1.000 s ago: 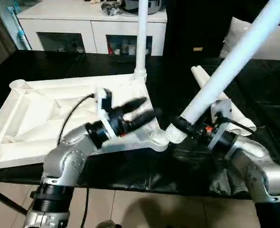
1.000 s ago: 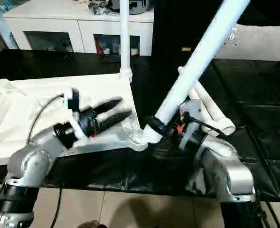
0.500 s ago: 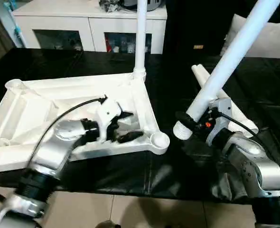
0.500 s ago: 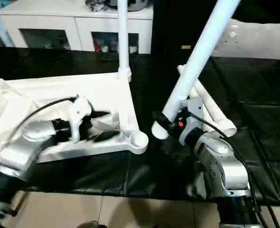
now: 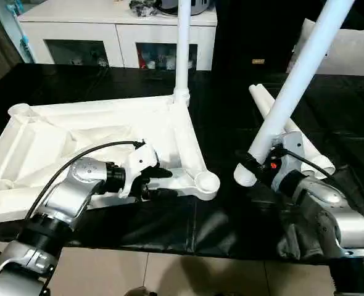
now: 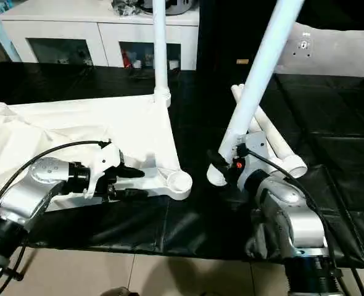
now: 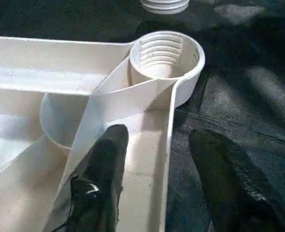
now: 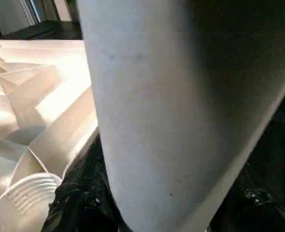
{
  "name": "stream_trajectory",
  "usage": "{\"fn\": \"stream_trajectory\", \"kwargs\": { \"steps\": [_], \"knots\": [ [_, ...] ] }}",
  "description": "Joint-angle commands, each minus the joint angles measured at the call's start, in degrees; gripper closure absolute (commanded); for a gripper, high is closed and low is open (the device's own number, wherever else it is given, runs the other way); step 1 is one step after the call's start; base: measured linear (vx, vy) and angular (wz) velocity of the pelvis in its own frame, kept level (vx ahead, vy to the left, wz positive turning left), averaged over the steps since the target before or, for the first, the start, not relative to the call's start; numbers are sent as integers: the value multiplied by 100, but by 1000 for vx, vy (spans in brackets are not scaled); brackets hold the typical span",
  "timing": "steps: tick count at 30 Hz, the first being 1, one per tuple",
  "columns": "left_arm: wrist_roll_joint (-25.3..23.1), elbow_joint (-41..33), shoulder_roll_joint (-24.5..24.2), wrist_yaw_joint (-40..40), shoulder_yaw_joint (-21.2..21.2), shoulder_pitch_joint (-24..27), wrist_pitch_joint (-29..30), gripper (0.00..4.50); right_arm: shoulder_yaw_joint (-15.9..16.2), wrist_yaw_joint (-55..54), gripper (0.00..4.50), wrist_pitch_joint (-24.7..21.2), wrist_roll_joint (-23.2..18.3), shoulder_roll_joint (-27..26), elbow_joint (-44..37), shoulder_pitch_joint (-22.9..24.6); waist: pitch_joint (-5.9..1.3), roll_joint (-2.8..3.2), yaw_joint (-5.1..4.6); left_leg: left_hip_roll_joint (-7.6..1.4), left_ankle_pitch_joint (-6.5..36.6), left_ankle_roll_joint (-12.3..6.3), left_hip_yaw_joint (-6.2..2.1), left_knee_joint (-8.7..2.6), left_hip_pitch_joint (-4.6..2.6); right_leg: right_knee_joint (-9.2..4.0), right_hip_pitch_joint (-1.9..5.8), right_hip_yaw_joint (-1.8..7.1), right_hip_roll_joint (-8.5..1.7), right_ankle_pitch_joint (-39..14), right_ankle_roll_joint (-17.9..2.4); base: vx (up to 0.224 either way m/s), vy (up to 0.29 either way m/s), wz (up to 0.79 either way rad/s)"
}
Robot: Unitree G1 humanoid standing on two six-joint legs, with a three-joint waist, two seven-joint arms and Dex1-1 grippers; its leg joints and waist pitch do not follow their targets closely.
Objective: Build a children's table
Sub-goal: Pick table leg, then insert table leg to table base
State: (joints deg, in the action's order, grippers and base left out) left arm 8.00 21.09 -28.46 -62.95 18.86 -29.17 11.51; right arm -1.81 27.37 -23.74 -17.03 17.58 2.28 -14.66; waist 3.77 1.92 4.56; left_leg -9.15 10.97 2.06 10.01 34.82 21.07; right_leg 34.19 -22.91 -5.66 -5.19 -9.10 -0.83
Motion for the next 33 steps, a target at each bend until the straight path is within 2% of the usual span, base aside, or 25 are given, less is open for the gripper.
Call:
{"fn": "stream_trajectory", "kwargs": {
  "steps": [1,3,4,5,8,10,19,20,25,26,30,33],
  "knots": [
    [-90,72,-5,42,14,-92,-79,237,-10,-59,260,223,73,-30,-187,1,-427,47,6,-365,1640,150,-169,-482,-79,-444,276,336,-428,-1950,-972,0,0,0],
    [-97,142,16,36,-1,-110,-156,243,11,6,260,319,53,-31,-220,-7,-433,46,8,-372,1596,129,-169,-480,-82,-424,282,339,-423,-1818,-1021,0,0,0],
    [-105,178,25,11,-8,-111,-200,244,24,83,260,185,-36,-2,-280,-14,-433,49,8,-371,1582,115,-168,-481,-80,-420,282,339,-417,-1778,-1036,0,0,0],
    [-134,191,18,-16,10,-102,-223,279,35,222,260,90,-143,30,-329,-8,-440,42,16,-371,1556,89,-165,-479,-77,-410,294,340,-418,-1706,-1057,0,0,0],
    [-238,249,5,-51,53,-85,-303,288,33,451,260,123,-281,22,-428,33,-438,33,32,-379,1495,21,-161,-474,-71,-409,296,344,-426,-1657,-1072,0,0,0],
    [-292,295,7,-38,68,-87,-346,324,33,538,260,151,-364,-8,-479,61,-436,27,42,-377,1487,13,-159,-474,-71,-420,295,343,-432,-1732,-1051,0,0,0],
    [-391,346,-18,-187,145,-59,-352,379,78,720,260,155,-456,-30,-569,124,-406,24,48,-382,1711,85,-173,-495,-88,-473,267,341,-444,-2187,-933,0,0,0],
    [-411,353,3,-242,146,-49,-352,398,81,766,260,143,-479,-24,-577,125,-407,28,51,-383,1717,99,-178,-499,-83,-471,266,342,-445,-2206,-914,0,0,0],
    [-456,383,43,-348,223,-64,-338,422,142,903,260,87,-510,4,-604,131,-418,37,44,-386,1634,76,-177,-499,-74,-440,275,346,-437,-1910,-1005,0,0,0],
    [-469,393,51,-356,231,-69,-341,445,152,925,260,77,-516,9,-612,134,-421,37,46,-387,1602,70,-177,-498,-71,-435,279,347,-438,-1861,-1020,0,0,0],
    [-504,464,103,-356,248,-120,-378,450,189,1021,260,34,-543,50,-663,120,-436,28,55,-392,1456,14,-167,-488,-67,-415,294,347,-441,-1644,-1092,0,0,0],
    [-467,478,133,-371,218,-135,-400,450,195,1099,260,-46,-591,67,-675,80,-426,25,56,-382,1484,4,-162,-486,-64,-429,298,345,-443,-1767,-1083,0,0,0]
  ]
}}
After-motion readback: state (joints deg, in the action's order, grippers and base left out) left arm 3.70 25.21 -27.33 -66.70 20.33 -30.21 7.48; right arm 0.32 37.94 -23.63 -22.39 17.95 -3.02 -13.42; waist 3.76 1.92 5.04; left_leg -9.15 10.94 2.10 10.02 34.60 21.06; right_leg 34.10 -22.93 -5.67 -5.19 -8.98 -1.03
